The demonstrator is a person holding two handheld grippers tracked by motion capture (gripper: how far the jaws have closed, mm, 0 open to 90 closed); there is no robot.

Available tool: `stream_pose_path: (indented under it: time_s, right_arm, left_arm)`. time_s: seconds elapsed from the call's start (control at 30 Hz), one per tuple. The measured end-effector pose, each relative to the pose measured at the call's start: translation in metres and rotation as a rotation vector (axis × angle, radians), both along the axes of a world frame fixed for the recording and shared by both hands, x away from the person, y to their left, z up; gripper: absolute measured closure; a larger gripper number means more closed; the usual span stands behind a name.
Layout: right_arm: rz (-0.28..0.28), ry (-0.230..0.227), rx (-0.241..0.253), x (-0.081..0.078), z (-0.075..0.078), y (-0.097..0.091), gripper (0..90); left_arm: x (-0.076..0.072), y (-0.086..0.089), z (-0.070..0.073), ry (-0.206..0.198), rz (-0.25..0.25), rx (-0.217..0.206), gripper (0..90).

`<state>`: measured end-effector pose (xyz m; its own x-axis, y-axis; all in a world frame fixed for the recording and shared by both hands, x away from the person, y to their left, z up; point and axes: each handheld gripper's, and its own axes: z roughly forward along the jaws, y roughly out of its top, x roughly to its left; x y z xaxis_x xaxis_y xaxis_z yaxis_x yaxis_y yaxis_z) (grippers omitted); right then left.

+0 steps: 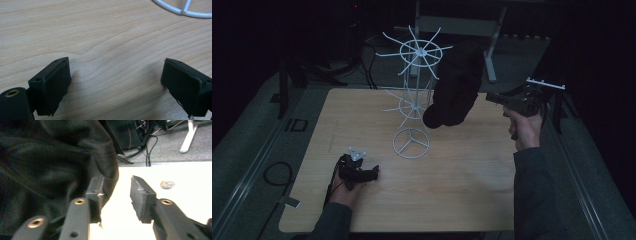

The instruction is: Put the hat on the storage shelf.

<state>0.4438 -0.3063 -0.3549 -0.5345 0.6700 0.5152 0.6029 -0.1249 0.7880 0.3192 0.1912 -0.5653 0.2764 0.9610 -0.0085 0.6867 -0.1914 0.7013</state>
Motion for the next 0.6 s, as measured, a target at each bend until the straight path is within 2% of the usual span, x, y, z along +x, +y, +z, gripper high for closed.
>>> stream_pose_path:
  time_s: [0.3,0.4,0.6]
  right_arm:
    - [-0.024,0.018,-0.127,-0.001,-0.009,0.005,84.6]
    - [-0.022,0.024,-0.144,-0.001,-0.012,0.007,88.7]
    - [-0.025,0.027,-0.153,-0.002,-0.017,0.008,89.5]
  left_arm:
    - [0.000,0.000,0.000,-0.001,0.000,0.000,9.6]
    - [0.000,0.000,0.000,-0.002,0.001,-0.002,9.6]
    - [0.000,0.000,0.000,-0.001,0.000,0.000,9.6]
